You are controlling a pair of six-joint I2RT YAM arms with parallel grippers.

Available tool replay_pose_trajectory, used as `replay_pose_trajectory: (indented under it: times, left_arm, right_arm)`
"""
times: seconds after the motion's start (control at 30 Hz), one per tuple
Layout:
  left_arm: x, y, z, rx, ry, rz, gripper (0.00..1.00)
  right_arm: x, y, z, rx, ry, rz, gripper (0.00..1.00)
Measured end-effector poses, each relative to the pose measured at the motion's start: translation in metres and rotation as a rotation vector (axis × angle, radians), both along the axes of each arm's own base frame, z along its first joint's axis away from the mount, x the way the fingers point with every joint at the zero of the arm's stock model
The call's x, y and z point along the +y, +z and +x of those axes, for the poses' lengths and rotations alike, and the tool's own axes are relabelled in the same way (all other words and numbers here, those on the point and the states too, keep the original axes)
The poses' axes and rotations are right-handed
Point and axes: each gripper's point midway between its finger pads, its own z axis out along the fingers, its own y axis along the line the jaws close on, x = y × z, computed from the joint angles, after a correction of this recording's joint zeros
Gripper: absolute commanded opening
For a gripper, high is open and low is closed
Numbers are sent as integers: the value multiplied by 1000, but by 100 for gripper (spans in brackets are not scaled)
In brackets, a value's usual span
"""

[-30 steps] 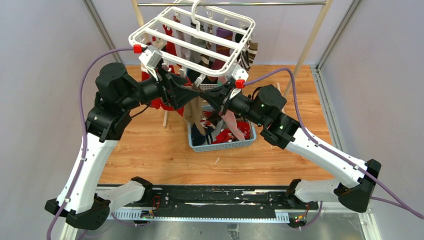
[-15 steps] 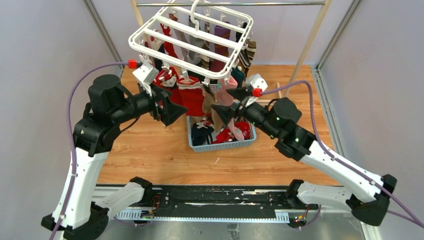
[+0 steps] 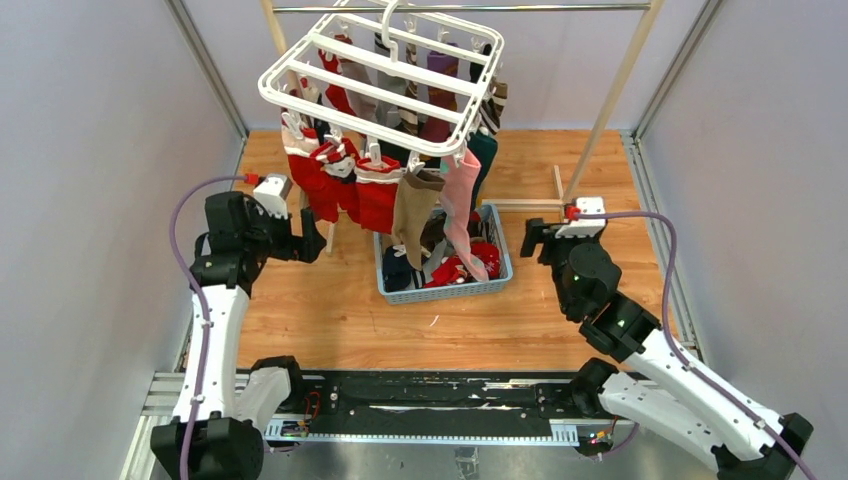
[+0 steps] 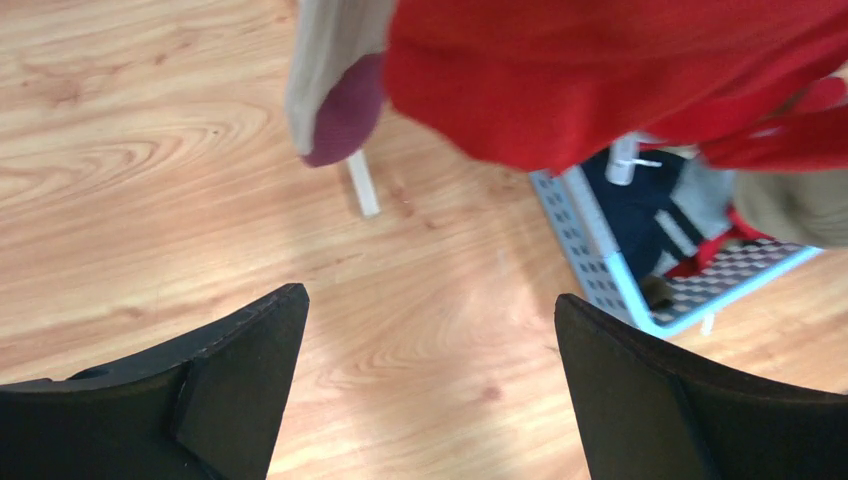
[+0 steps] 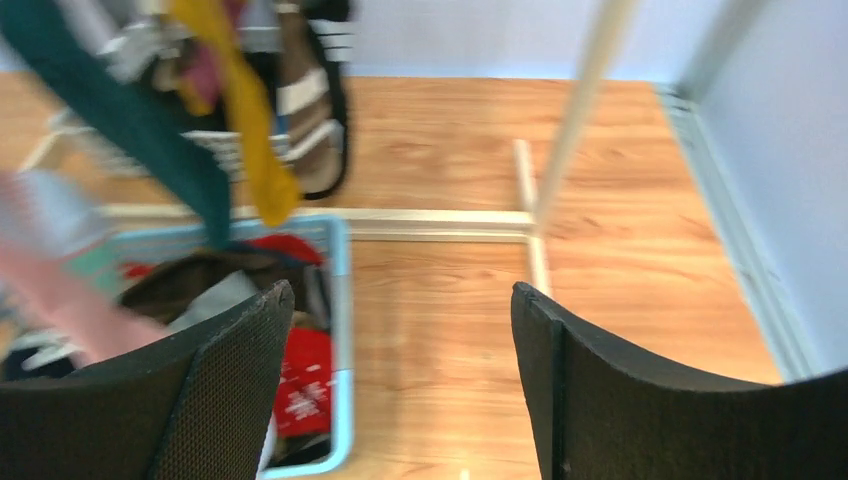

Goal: Clip the socks to the hanger
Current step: Clamp the sock onto the hanger, then reset both arms

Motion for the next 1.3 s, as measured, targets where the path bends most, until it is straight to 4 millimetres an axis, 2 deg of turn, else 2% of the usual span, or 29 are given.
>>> replay_pose_trajectory:
  times: [0.1, 0.33, 0.43, 0.57, 0.67, 0.83, 1.0, 1.1, 1.13, 1.17, 1.23, 1.3]
  left_arm:
    - [14, -31, 7, 11, 47, 27, 95]
    - [46, -97, 32, -52, 205, 69, 96]
    - [51, -114, 41, -124, 260, 49, 100]
    - [53, -128, 54, -214, 297, 6, 100]
    - [55, -133, 66, -266, 314, -14, 100]
    - [55, -138, 75, -325, 319, -34, 100]
    - [49, -118, 81, -428, 296, -27, 100]
    - [35, -118, 74, -475, 262, 9, 100]
    - [30, -121, 71, -483, 246, 17, 100]
    - [24, -126, 68, -484, 230, 26, 100]
    - [21, -135, 67, -458, 219, 49, 100]
    - [25, -133, 74, -449, 237, 70, 100]
  right_arm:
    - [-40, -10, 8, 13, -178, 8, 79]
    - [-144, -61, 21, 104, -610, 2, 79]
    - [-180, -86, 22, 162, -754, 7, 79]
    - [-207, -118, 20, 203, -860, 5, 78]
    - [-213, -143, 20, 236, -874, -22, 75]
    - [-205, -177, 25, 269, -791, -46, 74]
    - [-195, -194, 32, 247, -704, -53, 69]
    - [-188, -201, 39, 211, -643, -59, 67]
    - [-186, -205, 39, 205, -621, -66, 76]
    - [-183, -209, 39, 204, -600, -73, 80]
    - [-173, -217, 42, 214, -520, -97, 84]
    - [-160, -219, 54, 190, -427, -130, 87]
